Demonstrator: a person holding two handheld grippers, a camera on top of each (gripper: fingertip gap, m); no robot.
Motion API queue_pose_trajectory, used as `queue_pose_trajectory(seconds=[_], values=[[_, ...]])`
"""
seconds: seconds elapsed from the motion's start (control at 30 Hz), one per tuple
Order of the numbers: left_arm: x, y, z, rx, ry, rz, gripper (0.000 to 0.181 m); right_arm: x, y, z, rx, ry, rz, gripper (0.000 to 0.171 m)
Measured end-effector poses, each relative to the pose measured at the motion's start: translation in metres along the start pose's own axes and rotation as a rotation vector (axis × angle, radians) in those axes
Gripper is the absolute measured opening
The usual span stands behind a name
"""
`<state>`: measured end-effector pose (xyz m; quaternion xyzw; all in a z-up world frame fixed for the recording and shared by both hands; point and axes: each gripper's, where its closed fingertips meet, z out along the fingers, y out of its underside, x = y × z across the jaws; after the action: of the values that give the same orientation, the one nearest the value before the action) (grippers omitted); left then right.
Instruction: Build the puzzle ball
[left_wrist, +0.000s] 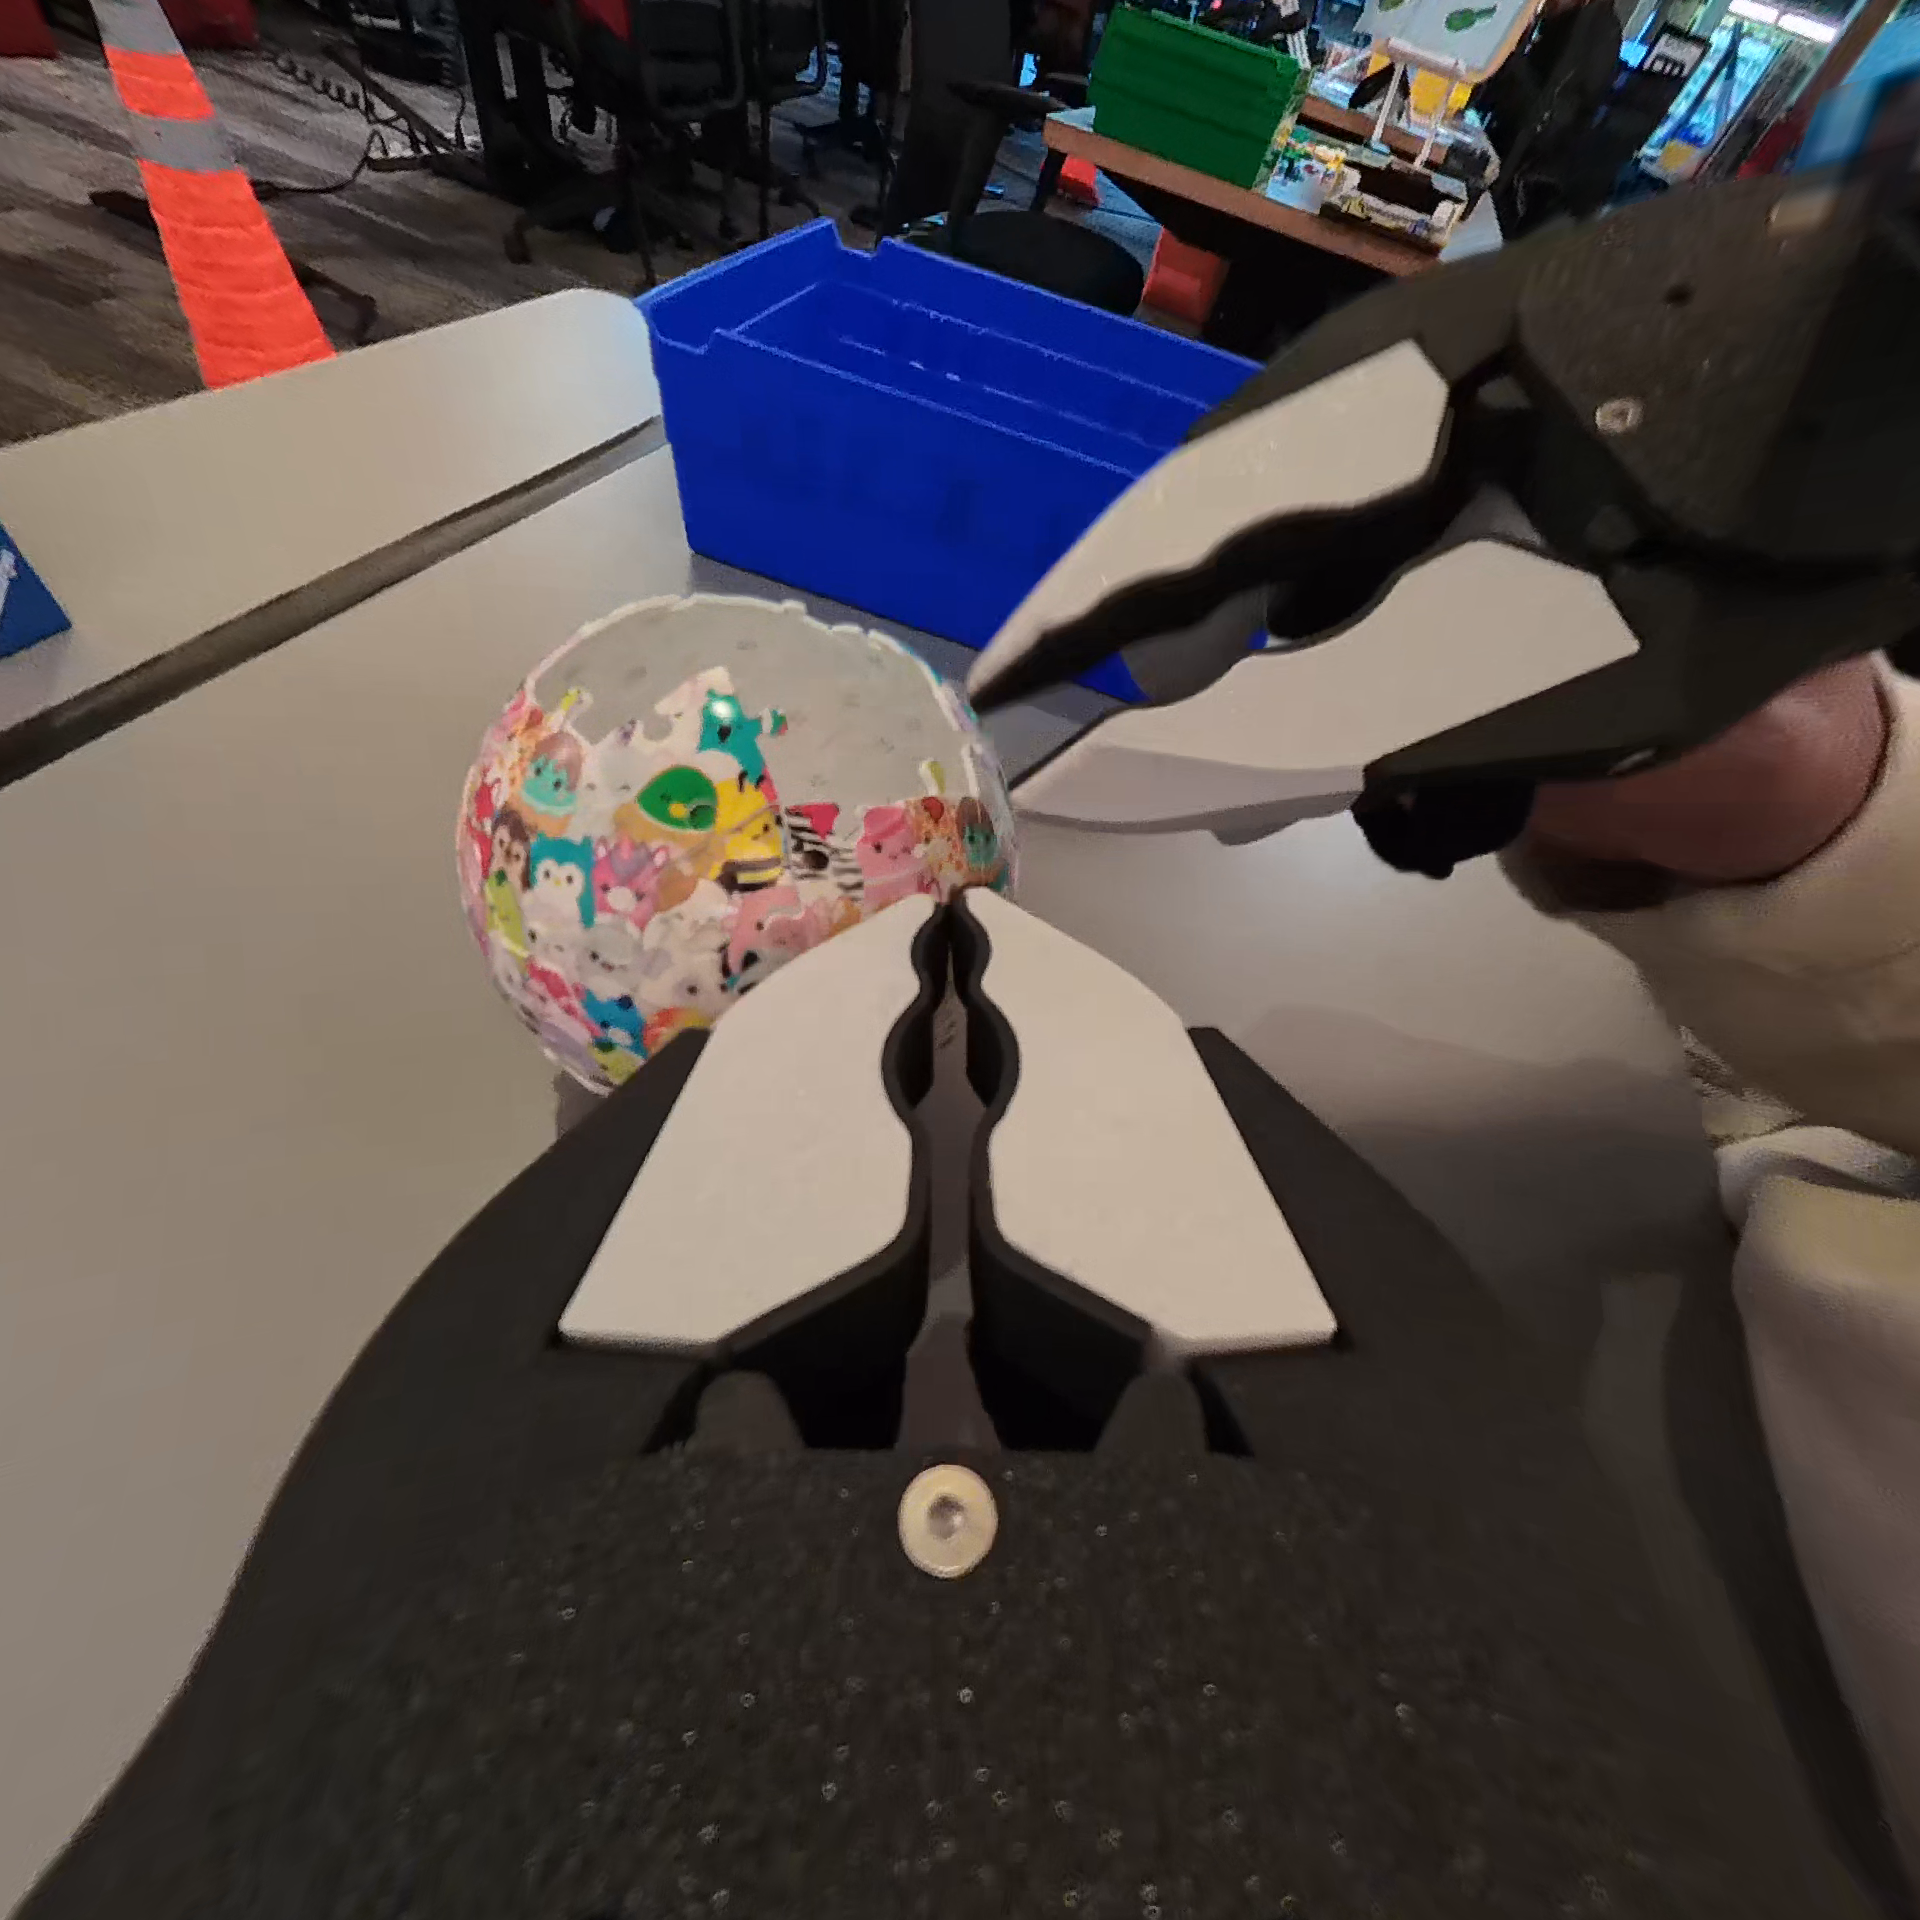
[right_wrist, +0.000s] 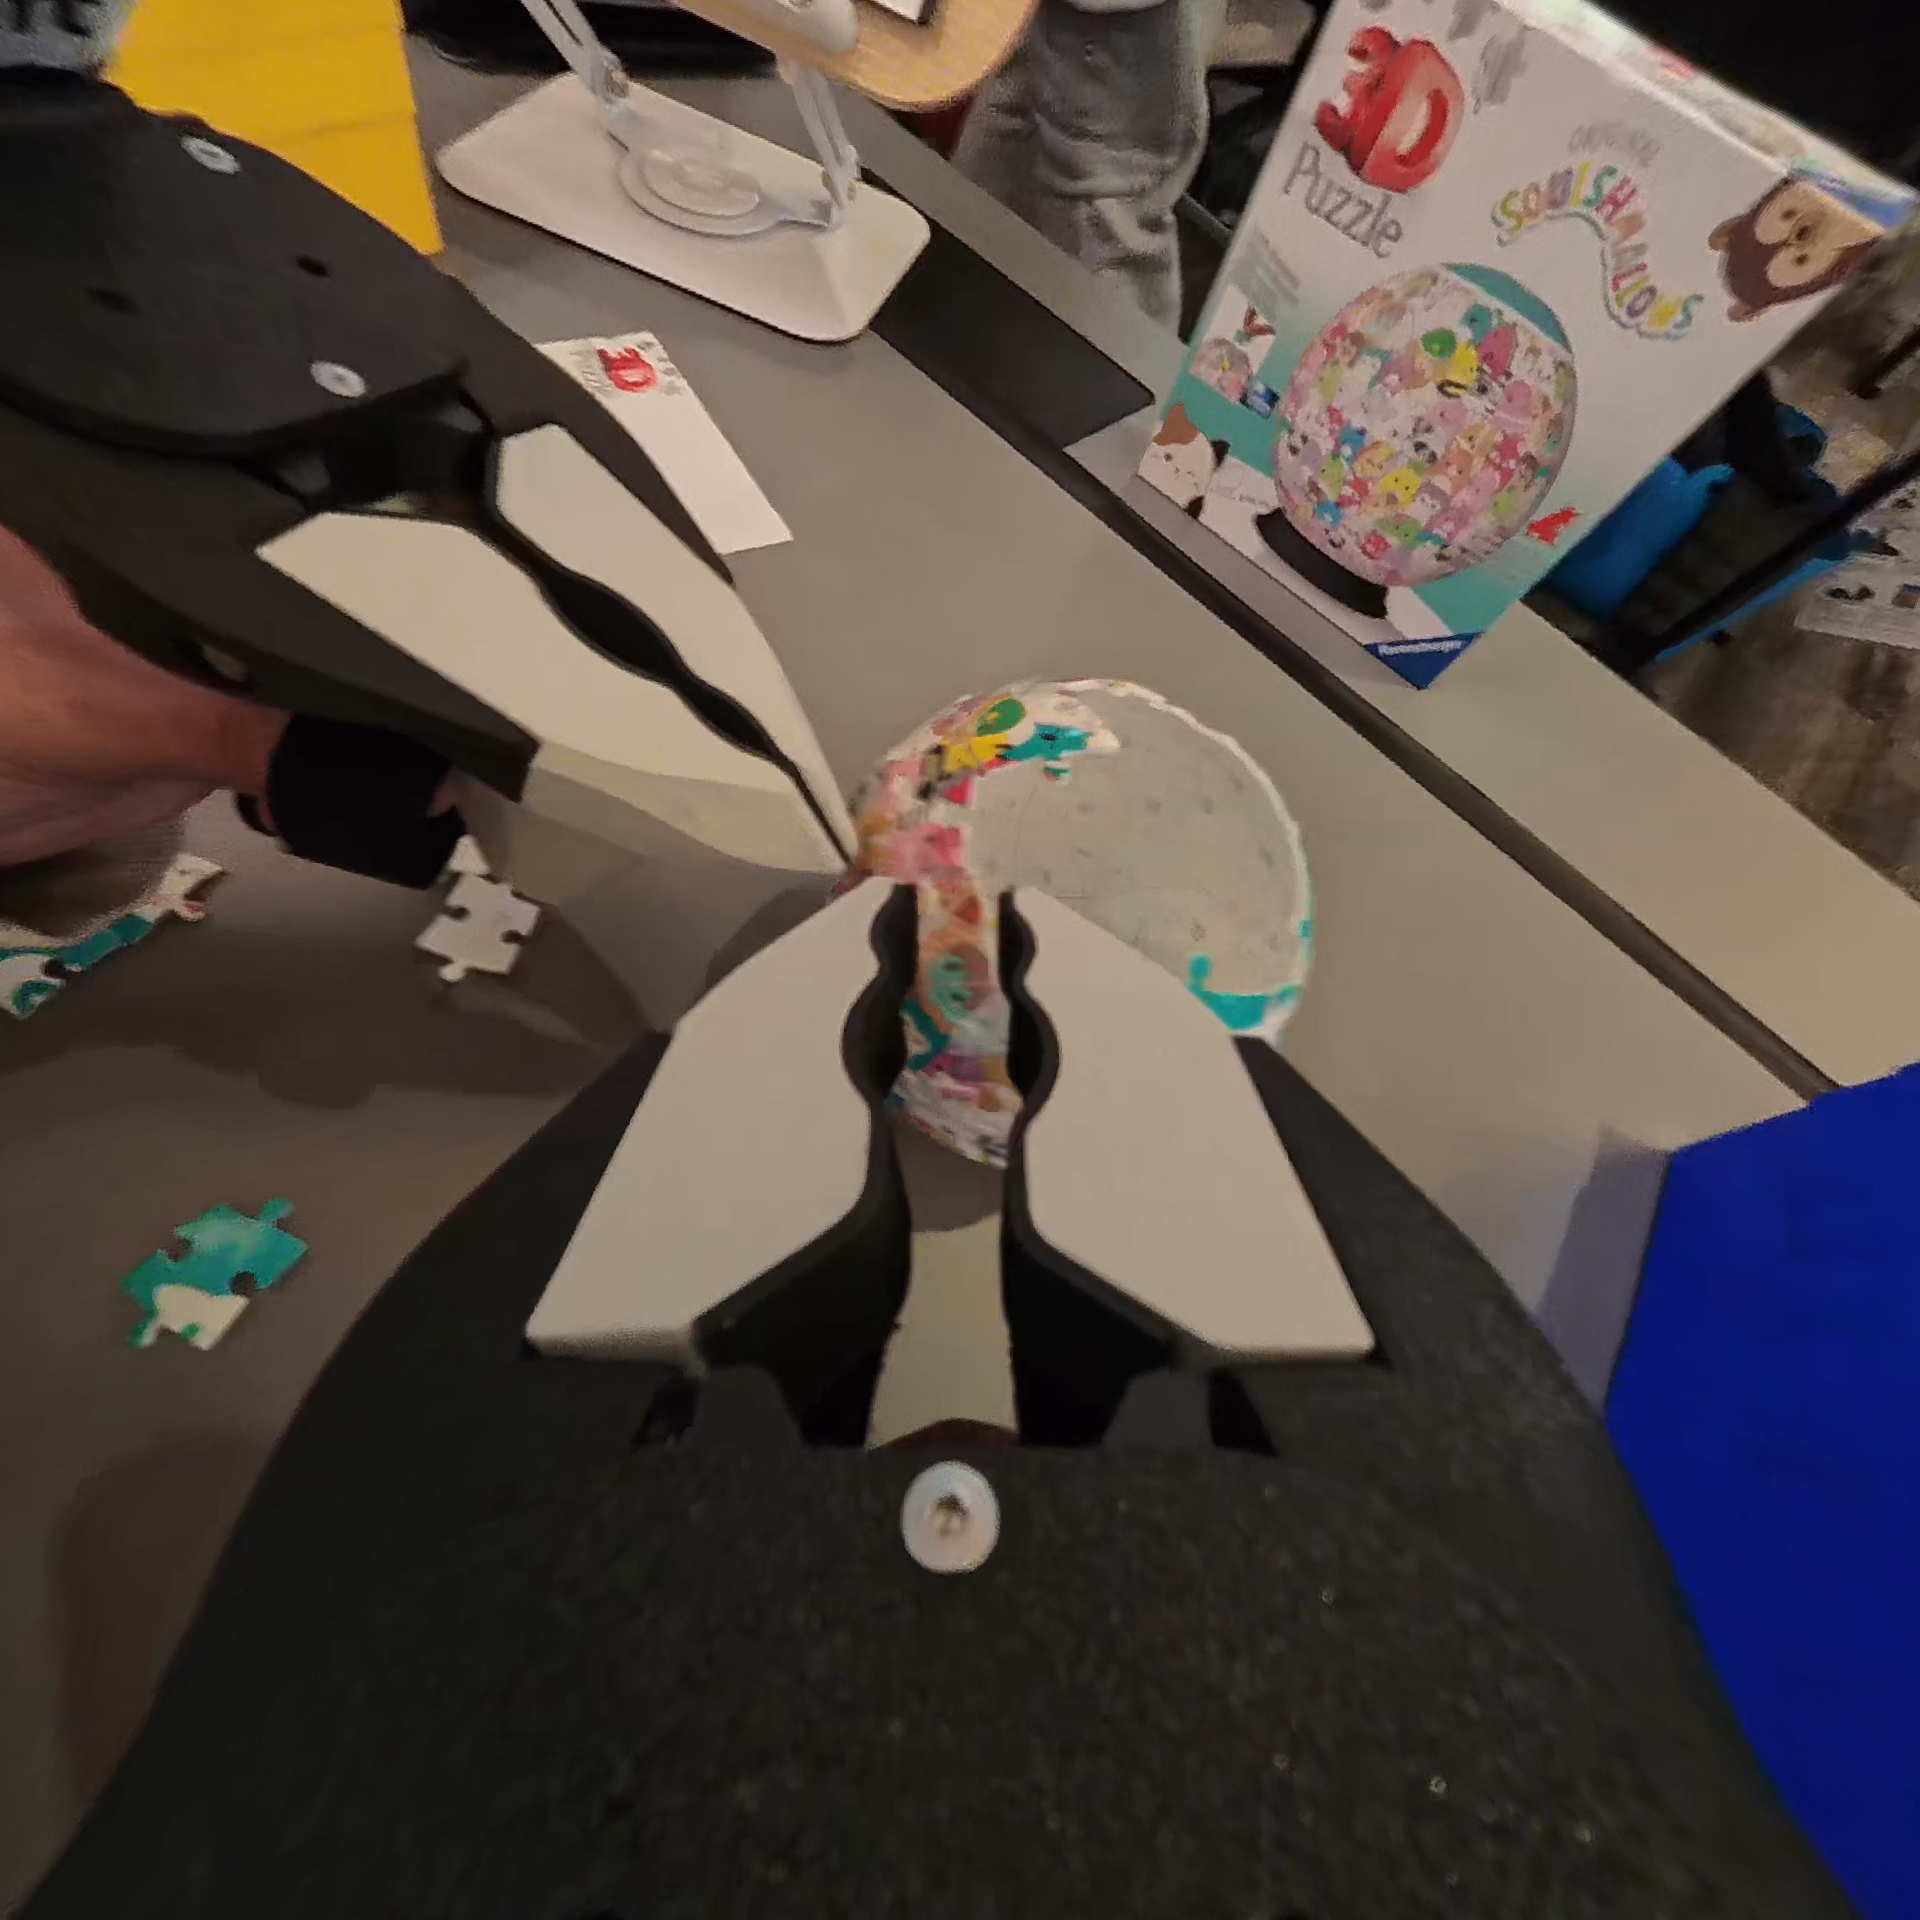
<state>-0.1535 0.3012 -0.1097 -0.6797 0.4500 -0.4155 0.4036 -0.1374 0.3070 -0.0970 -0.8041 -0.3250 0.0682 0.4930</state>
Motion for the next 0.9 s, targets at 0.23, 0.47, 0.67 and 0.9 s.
queue_pose_trajectory(seconds=[0.23,0.47,0.67,0.9], values=[[0.0,-0.005,0.006,-0.02,-0.02,0.053,0.0,0.0,0.007,0.005,-0.043,-0.076,-0.141,0.039],[-0.001,-0.005,0.008,-0.021,-0.02,0.045,0.0,-0.007,0.013,0.017,-0.098,-0.115,-0.242,0.046],[-0.005,-0.005,0.008,-0.032,-0.045,0.056,0.0,-0.008,0.013,0.017,-0.097,-0.126,-0.245,0.042],[0.0,-0.005,0.009,-0.029,-0.03,0.056,0.0,-0.008,0.013,0.017,-0.095,-0.125,-0.247,0.042]])
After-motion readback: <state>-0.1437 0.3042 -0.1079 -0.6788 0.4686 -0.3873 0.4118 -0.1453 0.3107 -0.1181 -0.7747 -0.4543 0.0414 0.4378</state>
